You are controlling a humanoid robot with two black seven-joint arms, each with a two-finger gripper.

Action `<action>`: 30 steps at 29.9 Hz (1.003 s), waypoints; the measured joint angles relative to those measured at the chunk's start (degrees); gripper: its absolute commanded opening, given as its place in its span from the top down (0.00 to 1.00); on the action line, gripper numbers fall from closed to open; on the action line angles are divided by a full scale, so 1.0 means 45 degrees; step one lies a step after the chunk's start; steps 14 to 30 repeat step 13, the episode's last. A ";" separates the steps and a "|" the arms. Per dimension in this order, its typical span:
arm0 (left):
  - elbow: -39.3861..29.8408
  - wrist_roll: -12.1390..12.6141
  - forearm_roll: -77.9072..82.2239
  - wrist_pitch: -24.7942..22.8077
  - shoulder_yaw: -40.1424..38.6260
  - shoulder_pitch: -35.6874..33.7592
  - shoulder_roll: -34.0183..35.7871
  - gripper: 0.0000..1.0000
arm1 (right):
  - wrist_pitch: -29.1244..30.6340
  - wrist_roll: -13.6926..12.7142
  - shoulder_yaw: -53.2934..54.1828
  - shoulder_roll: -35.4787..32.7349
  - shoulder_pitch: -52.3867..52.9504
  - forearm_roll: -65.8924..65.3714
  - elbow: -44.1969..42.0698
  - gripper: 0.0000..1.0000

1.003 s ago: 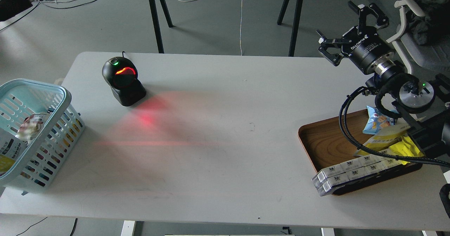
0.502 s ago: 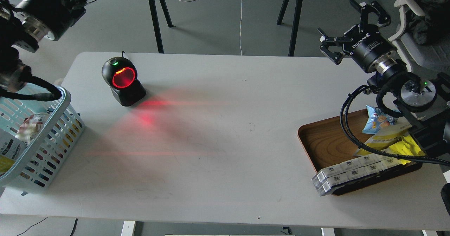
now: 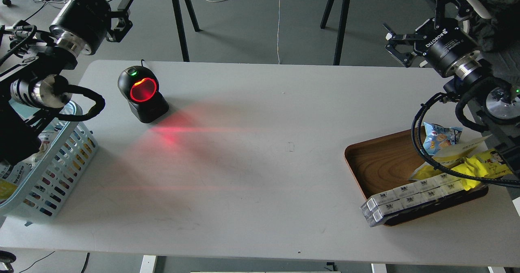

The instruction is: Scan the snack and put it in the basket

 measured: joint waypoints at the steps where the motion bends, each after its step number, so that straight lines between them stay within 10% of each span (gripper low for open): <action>1: 0.0156 0.0085 -0.0176 -0.0162 -0.0021 0.0037 -0.0181 0.00 | -0.0017 0.0006 0.0028 -0.0057 -0.0071 0.0001 0.0018 0.01; 30: 0.1157 0.0688 -0.0611 -0.0615 -0.1098 0.0274 -0.1827 0.00 | -0.0603 0.0015 0.0258 -0.0069 -0.0331 0.0001 -0.0046 0.01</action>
